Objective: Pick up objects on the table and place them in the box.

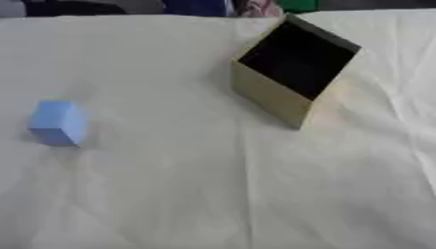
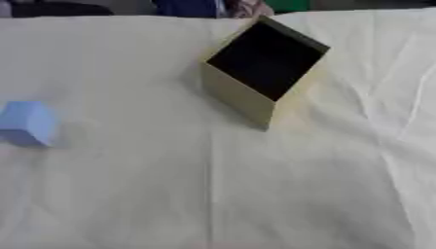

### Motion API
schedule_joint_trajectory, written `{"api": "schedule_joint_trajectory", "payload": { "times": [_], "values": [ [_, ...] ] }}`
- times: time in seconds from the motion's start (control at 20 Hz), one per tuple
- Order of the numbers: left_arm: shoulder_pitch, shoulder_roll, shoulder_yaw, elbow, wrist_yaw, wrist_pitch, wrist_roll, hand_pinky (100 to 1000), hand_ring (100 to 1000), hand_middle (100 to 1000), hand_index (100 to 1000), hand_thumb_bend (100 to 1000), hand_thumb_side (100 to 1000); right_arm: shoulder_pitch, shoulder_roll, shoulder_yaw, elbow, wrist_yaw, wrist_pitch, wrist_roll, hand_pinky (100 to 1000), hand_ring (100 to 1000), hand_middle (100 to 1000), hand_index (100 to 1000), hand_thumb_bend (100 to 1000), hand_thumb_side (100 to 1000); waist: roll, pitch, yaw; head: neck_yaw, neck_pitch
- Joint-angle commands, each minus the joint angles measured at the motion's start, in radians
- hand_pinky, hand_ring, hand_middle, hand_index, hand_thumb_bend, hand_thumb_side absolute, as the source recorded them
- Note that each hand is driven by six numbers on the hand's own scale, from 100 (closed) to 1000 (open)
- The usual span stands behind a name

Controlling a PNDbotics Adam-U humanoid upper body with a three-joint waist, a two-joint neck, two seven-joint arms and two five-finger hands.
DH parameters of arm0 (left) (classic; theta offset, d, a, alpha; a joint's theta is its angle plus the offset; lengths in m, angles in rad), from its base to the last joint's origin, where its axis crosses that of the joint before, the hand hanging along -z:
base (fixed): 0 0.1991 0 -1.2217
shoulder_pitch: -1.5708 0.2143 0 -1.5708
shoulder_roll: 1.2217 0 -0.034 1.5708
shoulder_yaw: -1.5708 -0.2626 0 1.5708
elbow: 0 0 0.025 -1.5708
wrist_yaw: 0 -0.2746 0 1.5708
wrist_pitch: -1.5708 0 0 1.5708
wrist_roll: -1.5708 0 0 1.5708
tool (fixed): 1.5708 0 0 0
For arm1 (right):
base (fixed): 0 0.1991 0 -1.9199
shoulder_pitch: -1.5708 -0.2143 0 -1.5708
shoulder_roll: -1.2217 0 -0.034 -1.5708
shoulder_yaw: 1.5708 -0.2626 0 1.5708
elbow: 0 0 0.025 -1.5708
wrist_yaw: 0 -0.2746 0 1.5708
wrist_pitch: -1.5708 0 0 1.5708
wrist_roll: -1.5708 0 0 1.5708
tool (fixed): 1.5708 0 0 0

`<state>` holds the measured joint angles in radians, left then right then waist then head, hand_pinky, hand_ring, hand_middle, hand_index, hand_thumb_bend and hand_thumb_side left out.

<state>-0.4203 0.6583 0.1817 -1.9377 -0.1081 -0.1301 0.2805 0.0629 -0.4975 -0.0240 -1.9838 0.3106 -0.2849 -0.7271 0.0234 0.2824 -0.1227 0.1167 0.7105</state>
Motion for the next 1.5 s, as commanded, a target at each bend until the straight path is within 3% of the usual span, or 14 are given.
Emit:
{"api": "schedule_joint_trajectory", "payload": {
  "times": [0.05, 0.4, 0.7, 0.8, 1.0, 1.35, 1.5],
  "values": [
    [-0.039, 0.091, -0.009, 0.031, -0.049, 0.014, -0.028, 889, 833, 722, 861, 154, 851, 0.004, -0.022, -0.006, -0.016, 0.006, 0.002, -0.001, 640, 767, 586, 719, 100, 808, 0.0, -0.021, 0.002, 0.005, 0.006],
    [-0.136, 0.235, -0.084, 0.117, -0.153, -0.021, -0.126, 913, 863, 771, 885, 267, 766, 0.013, -0.031, -0.004, -0.016, 0.009, 0.002, 0.001, 640, 767, 586, 718, 100, 807, 0.007, -0.031, 0.008, -0.001, 0.019],
    [-0.204, 0.351, -0.207, 0.217, -0.246, -0.112, -0.219, 947, 910, 825, 921, 290, 821, 0.014, -0.039, 0.004, -0.016, 0.01, 0.002, 0.006, 639, 767, 586, 718, 100, 807, 0.012, -0.036, 0.004, -0.002, 0.023],
    [-0.22, 0.373, -0.256, 0.246, -0.279, -0.145, -0.252, 962, 928, 838, 930, 341, 836, 0.014, -0.042, 0.006, -0.016, 0.009, 0.002, 0.008, 639, 767, 586, 718, 100, 806, 0.014, -0.037, -0.001, 0.0, 0.021],
    [-0.258, 0.403, -0.342, 0.314, -0.341, -0.207, -0.314, 971, 936, 852, 934, 466, 829, 0.016, -0.046, 0.009, -0.016, 0.01, 0.002, 0.011, 639, 767, 586, 718, 100, 807, 0.017, -0.039, -0.004, -0.002, 0.022],
    [-0.331, 0.406, -0.443, 0.424, -0.455, -0.321, -0.428, 976, 939, 861, 954, 498, 830, 0.017, -0.053, 0.015, -0.016, 0.013, 0.001, 0.016, 639, 767, 586, 717, 100, 806, 0.02, -0.04, -0.001, -0.008, 0.023],
    [-0.351, 0.396, -0.473, 0.454, -0.505, -0.371, -0.478, 985, 947, 869, 960, 568, 806, 0.016, -0.056, 0.017, -0.016, 0.013, 0.001, 0.018, 639, 767, 585, 717, 100, 806, 0.022, -0.041, 0.001, -0.008, 0.022]
  ]
}}
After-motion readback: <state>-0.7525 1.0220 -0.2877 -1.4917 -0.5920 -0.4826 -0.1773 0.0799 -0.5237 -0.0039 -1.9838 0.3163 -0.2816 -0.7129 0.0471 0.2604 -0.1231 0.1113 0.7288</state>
